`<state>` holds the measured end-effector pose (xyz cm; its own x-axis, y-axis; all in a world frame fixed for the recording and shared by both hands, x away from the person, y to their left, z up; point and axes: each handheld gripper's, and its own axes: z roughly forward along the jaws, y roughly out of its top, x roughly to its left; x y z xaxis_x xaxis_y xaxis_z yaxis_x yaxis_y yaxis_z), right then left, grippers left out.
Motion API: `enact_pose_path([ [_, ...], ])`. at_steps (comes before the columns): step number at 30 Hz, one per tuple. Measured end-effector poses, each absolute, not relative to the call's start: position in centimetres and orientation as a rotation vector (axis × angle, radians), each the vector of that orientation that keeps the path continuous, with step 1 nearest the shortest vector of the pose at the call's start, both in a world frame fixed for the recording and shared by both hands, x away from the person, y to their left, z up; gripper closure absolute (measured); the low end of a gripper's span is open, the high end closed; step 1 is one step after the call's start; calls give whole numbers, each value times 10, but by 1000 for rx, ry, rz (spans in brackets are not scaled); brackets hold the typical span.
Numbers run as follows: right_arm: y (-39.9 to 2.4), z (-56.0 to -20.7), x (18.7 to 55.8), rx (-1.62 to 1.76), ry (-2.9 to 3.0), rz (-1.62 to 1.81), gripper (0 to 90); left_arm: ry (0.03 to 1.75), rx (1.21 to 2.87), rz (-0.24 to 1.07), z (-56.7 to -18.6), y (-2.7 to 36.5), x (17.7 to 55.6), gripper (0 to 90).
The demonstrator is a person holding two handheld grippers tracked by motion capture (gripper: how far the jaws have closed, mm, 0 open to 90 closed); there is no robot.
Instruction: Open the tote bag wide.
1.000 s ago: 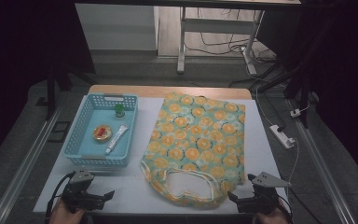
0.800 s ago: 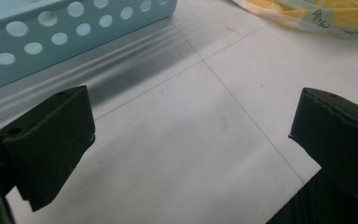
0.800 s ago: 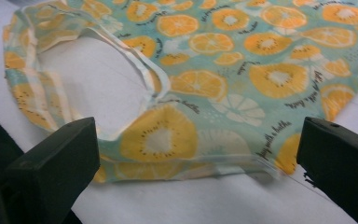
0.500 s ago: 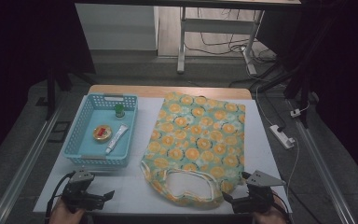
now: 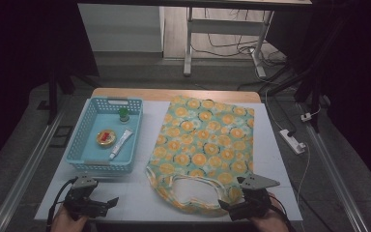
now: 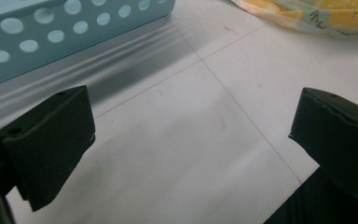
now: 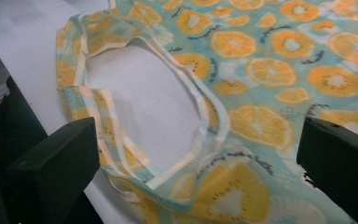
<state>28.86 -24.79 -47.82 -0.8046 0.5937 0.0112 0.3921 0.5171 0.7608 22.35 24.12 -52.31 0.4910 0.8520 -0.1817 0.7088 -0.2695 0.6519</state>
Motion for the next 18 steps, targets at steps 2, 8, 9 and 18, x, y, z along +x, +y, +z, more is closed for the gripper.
enact_pose_path([
  [2,-244,-478,289,831,2535,1164,0,1281,2049,265,-523,241,224,0],
  [8,-225,-480,290,791,2606,1160,0,1278,2049,264,-523,241,224,0],
  [9,-222,-480,290,791,2616,1158,0,1277,2049,264,-523,241,224,0],
  [18,-196,-485,289,729,2679,1141,0,1274,2049,265,-523,241,224,0],
])
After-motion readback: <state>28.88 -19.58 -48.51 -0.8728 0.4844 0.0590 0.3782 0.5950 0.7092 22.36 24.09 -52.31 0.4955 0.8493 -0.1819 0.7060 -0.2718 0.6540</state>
